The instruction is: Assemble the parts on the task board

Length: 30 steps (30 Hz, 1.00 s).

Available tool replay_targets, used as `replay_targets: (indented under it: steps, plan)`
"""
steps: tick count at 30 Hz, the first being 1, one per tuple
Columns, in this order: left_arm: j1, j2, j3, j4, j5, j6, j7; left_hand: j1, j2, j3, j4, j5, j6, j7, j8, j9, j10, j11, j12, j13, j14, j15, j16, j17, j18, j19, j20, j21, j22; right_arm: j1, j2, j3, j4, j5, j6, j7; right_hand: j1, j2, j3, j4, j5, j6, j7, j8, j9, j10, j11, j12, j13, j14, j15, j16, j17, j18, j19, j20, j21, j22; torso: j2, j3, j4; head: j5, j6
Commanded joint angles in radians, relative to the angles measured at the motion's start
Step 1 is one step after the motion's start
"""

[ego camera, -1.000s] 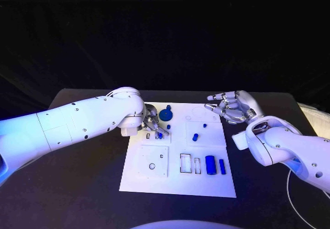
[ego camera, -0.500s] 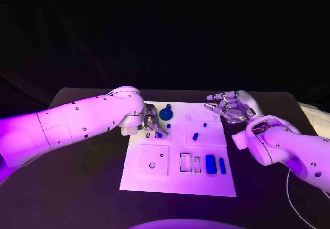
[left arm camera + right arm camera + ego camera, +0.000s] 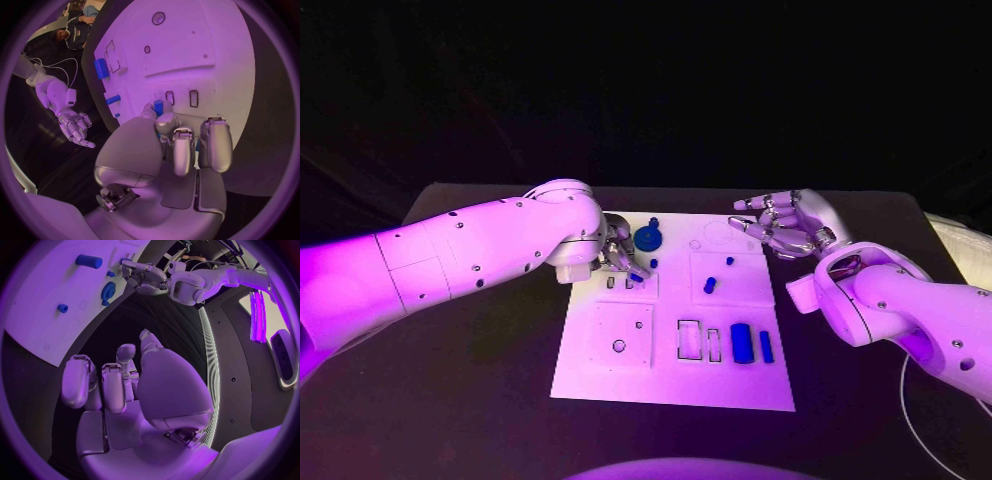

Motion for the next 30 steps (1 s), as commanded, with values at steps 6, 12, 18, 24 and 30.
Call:
replay_targets:
  steps: [6,12,18,24,30]
  plan:
    - [-0.001,-0.046,-0.001,0.036,0.061,-0.052,0.01,-0.132,-0.171,0.484,-0.122,-0.003,0.015,0.003,0.012,0.054,0.008,0.004,0.001,0.002,0.103,0.01,0.003,0.263,0.0,-0.003,0.006,-0.009,0.068,-0.004,0.004,-0.001,-0.005,0.002,0.025,0.005,-0.01,0.005,-0.006,0.005,0.008,0.001,-0.003,0.002,0.002,0.001,-0.002,0.007,0.001,0.053,0.005,-0.003,0.022,0.01,-0.003,-0.002,-0.004,0.001,-0.002,0.0028,0.0037,-0.001,-0.002]
    - [-0.001,-0.073,-0.001,0.065,0.048,-0.106,0.013,-0.159,-0.185,0.518,-0.138,-0.001,0.017,0.002,0.017,0.065,0.018,0.003,0.015,0.017,0.103,0.007,0.003,0.263,-0.002,0.002,0.007,-0.004,0.077,-0.005,0.004,-0.001,-0.007,0.005,0.026,0.005,-0.011,0.005,-0.007,0.006,0.009,0.001,-0.003,0.002,0.002,0.001,-0.002,0.007,0.0,0.053,0.005,-0.002,0.022,0.01,-0.003,-0.002,-0.004,0.0,-0.002,0.0041,0.005,0.0,-0.003]
    - [-0.004,-0.086,-0.005,0.088,0.005,-0.133,0.012,-0.168,-0.193,0.53,-0.147,-0.001,0.019,0.0,0.02,0.07,0.023,0.001,0.023,0.025,0.103,0.006,0.003,0.263,-0.004,0.006,0.006,0.002,0.083,-0.005,0.006,-0.002,-0.008,0.006,0.028,0.005,-0.012,0.005,-0.008,0.007,0.01,0.001,-0.003,0.003,0.002,0.001,-0.002,0.008,0.0,0.053,0.005,-0.003,0.022,0.01,-0.003,-0.002,-0.004,0.0,-0.003,0.004,0.0055,0.004,-0.005]
    - [-0.013,-0.086,-0.011,0.092,-0.035,-0.146,0.009,-0.171,-0.196,0.537,-0.153,-0.001,0.019,0.0,0.021,0.073,0.025,0.001,0.026,0.027,0.103,0.006,0.003,0.263,-0.005,0.007,0.005,0.003,0.086,-0.006,0.007,-0.002,-0.01,0.007,0.03,0.006,-0.012,0.005,-0.008,0.007,0.01,0.001,-0.003,0.003,0.002,0.001,-0.002,0.008,0.0,0.053,0.005,-0.003,0.022,0.01,-0.003,-0.002,-0.004,0.0,-0.003,0.0025,0.0061,0.007,-0.007]
    - [-0.021,-0.076,-0.014,0.086,-0.06,-0.143,0.007,-0.173,-0.197,0.54,-0.155,-0.002,0.019,0.0,0.021,0.074,0.026,0.0,0.027,0.028,0.103,0.005,0.003,0.263,-0.005,0.007,0.005,0.004,0.086,-0.008,0.009,-0.002,-0.011,0.008,0.032,0.007,-0.014,0.006,-0.01,0.008,0.011,0.001,-0.003,0.002,0.002,0.001,-0.002,0.008,0.0,0.053,0.005,-0.002,0.023,0.01,-0.002,-0.002,-0.004,0.001,-0.002,0.0032,0.0038,0.012,-0.008]
